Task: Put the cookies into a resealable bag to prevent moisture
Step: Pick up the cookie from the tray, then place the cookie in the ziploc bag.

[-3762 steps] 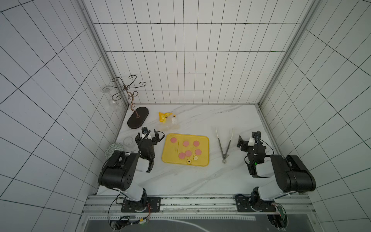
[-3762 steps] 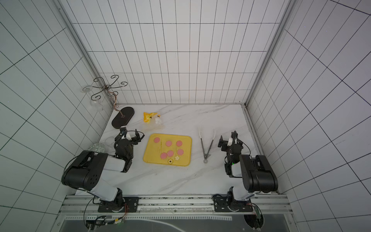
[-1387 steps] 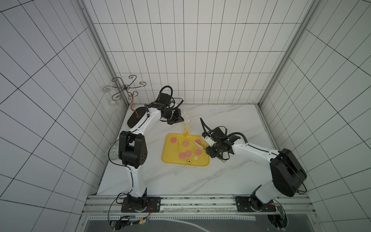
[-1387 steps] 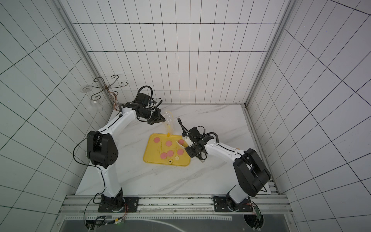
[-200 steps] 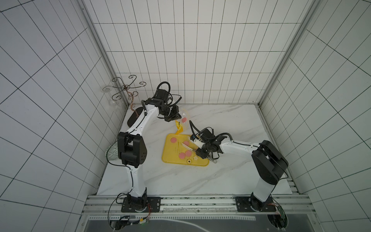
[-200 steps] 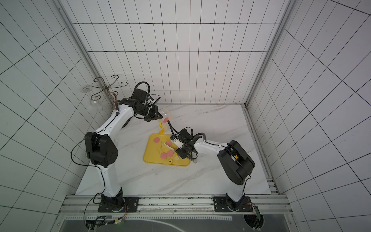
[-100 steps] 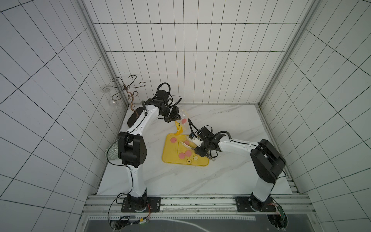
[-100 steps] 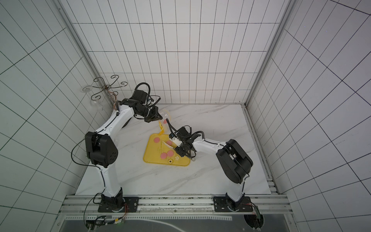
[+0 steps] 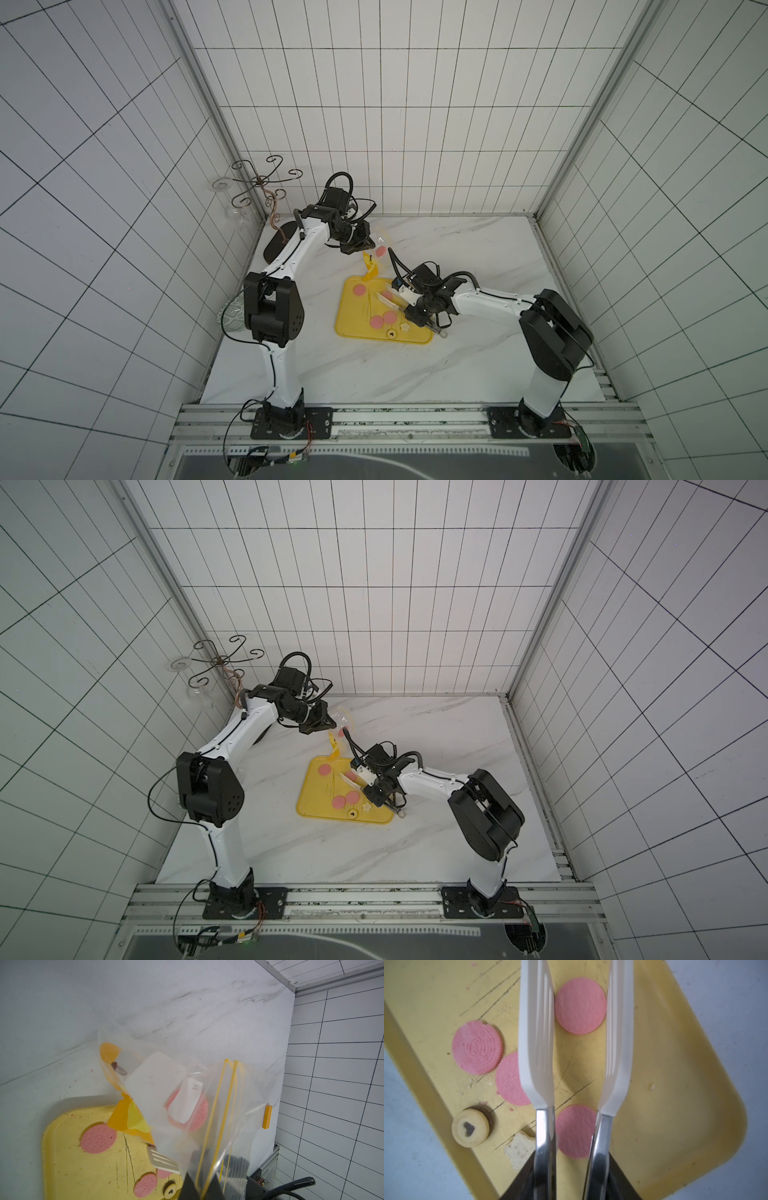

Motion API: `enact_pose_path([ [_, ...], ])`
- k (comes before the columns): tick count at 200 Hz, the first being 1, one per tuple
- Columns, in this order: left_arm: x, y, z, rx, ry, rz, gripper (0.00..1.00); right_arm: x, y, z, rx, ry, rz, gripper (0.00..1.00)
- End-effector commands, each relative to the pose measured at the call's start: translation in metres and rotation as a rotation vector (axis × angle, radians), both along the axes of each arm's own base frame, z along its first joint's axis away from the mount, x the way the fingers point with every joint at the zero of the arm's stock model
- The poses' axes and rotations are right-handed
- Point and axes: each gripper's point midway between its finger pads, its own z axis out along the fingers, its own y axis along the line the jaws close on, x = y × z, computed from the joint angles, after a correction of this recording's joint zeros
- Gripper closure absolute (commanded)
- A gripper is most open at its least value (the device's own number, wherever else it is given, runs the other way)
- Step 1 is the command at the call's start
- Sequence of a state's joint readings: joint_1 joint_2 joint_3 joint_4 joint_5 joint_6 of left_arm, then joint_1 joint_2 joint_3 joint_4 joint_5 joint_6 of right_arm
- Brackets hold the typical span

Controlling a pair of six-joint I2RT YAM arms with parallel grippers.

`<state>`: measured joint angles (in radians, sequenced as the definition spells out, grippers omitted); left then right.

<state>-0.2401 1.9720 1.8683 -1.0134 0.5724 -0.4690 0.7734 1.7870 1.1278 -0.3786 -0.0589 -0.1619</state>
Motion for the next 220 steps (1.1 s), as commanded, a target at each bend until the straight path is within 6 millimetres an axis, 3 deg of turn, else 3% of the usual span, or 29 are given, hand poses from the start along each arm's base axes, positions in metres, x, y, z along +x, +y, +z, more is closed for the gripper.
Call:
enact_pose_path([
  [1,-0.002,0.004,0.012,0.007,-0.046,-0.005,1.00,0.012,0.013,0.025,0.017,-0.048,0.017,0.59],
  [55,-0.002,0.005,0.011,0.013,-0.047,-0.004,1.00,0.013,0.010,0.038,0.026,-0.077,0.006,0.62],
  [124,-0.002,0.005,0.005,0.028,-0.035,-0.004,1.00,0.010,-0.008,0.082,0.090,-0.148,-0.057,0.62],
  [182,-0.003,0.000,0.001,0.041,-0.031,-0.017,1.00,0.006,-0.046,0.147,0.167,-0.211,-0.146,0.62],
  [220,-0.002,-0.005,0.002,0.041,-0.034,-0.028,1.00,0.022,-0.042,0.203,0.277,-0.276,-0.166,0.62],
])
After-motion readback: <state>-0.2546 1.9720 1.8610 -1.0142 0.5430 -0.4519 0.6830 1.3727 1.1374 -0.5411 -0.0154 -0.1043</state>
